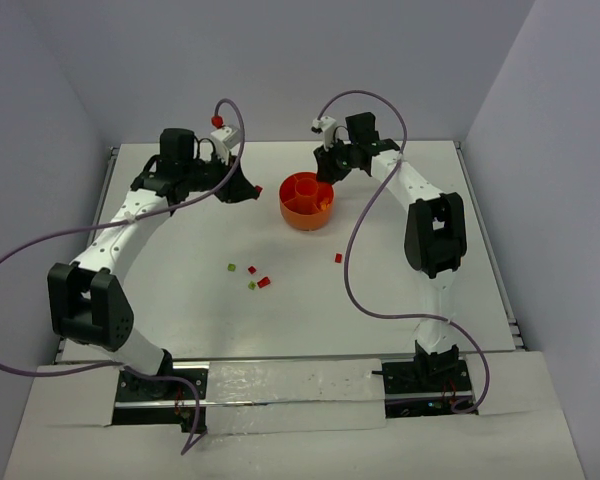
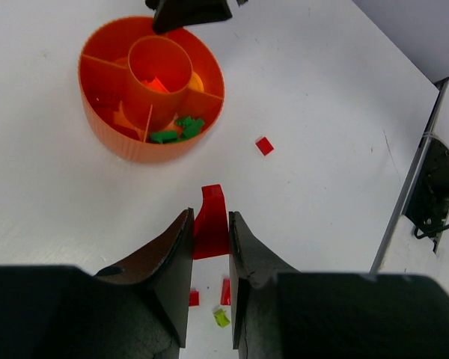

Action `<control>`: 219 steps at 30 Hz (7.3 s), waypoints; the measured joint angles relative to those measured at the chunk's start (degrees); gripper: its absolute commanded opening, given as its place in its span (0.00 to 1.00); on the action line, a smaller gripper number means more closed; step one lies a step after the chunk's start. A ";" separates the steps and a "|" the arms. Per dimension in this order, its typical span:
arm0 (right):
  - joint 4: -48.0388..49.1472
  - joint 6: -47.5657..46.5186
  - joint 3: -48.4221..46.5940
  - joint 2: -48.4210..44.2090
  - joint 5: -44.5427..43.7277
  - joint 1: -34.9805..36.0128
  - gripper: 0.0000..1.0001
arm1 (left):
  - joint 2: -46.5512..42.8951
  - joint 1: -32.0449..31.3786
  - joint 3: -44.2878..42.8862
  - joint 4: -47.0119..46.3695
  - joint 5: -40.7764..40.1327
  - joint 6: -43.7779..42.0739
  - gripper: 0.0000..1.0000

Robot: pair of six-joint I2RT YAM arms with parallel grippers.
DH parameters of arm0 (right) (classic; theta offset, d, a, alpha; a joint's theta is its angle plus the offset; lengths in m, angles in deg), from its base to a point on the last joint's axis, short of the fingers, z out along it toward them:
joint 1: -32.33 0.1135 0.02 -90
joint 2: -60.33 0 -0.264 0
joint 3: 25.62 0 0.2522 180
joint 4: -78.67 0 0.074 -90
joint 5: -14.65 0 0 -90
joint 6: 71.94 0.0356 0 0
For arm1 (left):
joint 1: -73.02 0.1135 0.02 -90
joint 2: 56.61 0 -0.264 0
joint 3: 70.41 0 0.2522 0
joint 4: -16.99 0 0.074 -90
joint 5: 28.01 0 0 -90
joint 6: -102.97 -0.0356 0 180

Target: Sort the legos into containers by color

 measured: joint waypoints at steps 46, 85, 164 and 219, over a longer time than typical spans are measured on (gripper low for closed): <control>4.62 11.67 22.32 -22.15 -1.48 -3.52 0.97 | 31.34 -5.11 -19.38 -8.89 -8.08 9.10 0.32; 0.06 -0.82 18.87 -6.46 -4.04 33.52 0.57 | -4.69 24.78 4.49 -5.51 2.76 18.00 0.45; 5.21 18.53 2.78 -4.97 -4.39 2.40 0.17 | -0.04 -8.67 15.98 1.17 -14.94 -5.74 0.50; 5.18 21.51 2.74 -8.39 -7.46 1.60 0.91 | 11.20 -24.52 17.72 6.14 -27.05 -11.54 0.46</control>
